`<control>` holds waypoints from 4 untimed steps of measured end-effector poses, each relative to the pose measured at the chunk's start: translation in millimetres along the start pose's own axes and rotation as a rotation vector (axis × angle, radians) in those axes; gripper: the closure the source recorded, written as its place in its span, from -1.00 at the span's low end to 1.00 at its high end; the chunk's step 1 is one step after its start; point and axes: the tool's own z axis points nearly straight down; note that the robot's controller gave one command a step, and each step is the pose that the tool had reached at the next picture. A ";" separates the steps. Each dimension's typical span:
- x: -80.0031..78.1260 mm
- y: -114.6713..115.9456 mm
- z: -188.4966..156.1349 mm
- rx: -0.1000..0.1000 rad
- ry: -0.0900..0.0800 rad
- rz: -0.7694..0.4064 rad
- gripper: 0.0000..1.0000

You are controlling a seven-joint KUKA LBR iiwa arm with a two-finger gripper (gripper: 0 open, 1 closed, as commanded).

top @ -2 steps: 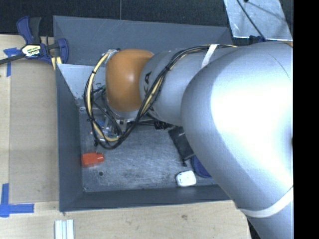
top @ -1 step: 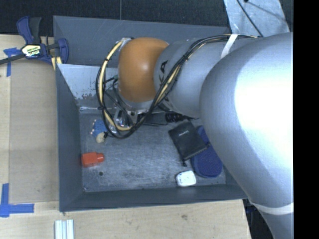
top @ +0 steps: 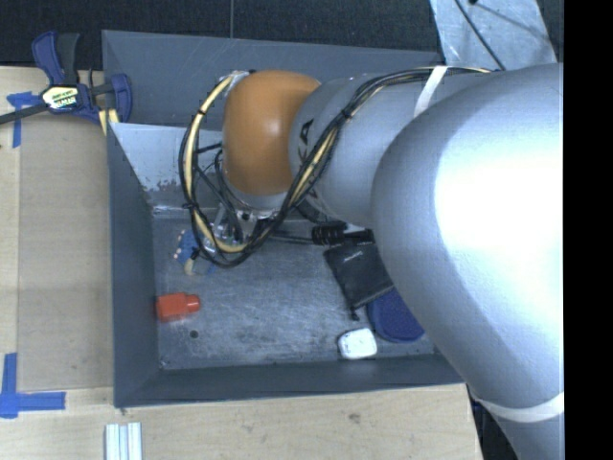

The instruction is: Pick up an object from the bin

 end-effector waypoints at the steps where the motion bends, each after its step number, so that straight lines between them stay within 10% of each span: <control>1: 2.1 -2.4 34.3 0.003 0.006 0.036 -1.00; 2: 1.1 -1.9 33.1 0.001 0.004 0.034 -1.00; 3: 0.0 -2.0 32.5 0.000 0.002 0.035 1.00; 4: -1.9 -1.5 -1.2 0.003 0.001 0.035 1.00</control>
Offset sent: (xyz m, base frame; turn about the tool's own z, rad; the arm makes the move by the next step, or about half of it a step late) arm -0.0032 -0.0033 -0.0352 0.0403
